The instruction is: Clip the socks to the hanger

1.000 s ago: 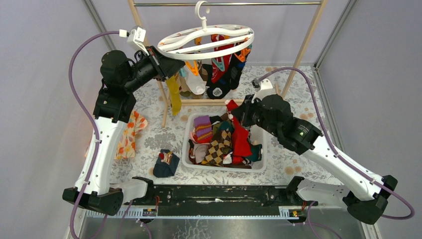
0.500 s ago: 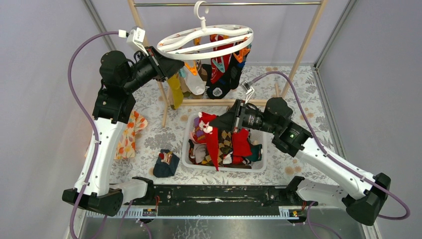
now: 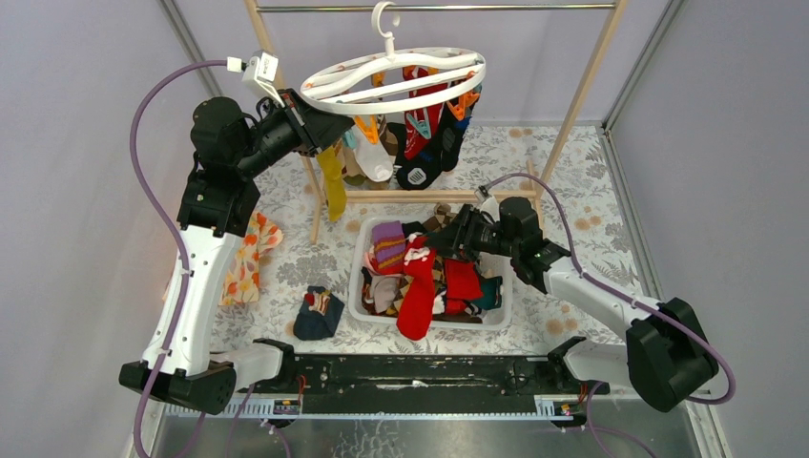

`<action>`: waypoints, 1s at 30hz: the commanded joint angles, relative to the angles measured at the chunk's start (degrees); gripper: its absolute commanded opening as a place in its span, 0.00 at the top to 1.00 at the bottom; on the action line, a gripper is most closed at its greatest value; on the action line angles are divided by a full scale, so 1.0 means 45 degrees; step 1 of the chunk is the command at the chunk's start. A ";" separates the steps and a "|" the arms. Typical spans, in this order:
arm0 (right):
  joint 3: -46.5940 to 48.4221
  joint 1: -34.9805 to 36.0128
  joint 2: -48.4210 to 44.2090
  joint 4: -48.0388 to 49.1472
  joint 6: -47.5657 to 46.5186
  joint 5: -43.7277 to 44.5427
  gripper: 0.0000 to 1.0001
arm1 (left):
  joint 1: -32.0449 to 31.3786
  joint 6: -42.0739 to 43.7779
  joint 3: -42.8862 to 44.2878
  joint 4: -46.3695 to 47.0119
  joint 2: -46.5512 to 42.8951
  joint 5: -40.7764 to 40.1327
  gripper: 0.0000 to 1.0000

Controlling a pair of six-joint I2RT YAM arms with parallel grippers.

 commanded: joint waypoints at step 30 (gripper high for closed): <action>0.1286 -0.0020 -0.0286 0.2090 -0.0810 0.0692 1.00 | -0.0064 0.0068 -0.0169 0.0347 -0.0151 0.0085 1.00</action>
